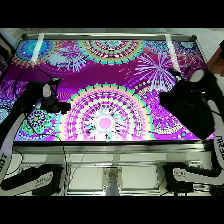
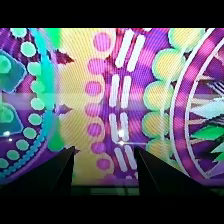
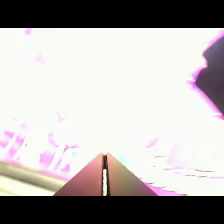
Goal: Fold the clothes and pants, and hang the long-sleeved shirts on hangers.
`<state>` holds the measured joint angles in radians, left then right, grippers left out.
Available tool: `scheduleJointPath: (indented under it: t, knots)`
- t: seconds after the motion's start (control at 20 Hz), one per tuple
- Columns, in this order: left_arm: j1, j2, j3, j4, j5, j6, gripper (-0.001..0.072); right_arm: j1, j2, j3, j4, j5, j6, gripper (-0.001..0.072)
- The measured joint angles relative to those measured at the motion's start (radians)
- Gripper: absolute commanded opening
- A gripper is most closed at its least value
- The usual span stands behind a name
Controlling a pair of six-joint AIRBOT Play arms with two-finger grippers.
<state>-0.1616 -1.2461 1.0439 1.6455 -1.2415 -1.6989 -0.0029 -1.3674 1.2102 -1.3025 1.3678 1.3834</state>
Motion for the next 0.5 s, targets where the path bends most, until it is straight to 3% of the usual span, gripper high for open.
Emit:
scheduleJointPath:
  t: [0.2, 0.5]
  knots:
    - [0.000, 0.000, 0.000, 0.000, 0.000, 0.000, 0.0436, 0.222, -0.003, -0.013, -0.125, 0.023, 0.119, 0.0032]
    - [0.000, 0.000, 0.000, 0.000, 0.000, 0.000, 0.0436, 0.343, -0.010, -0.021, -0.191, 0.057, 0.218, 0.0032]
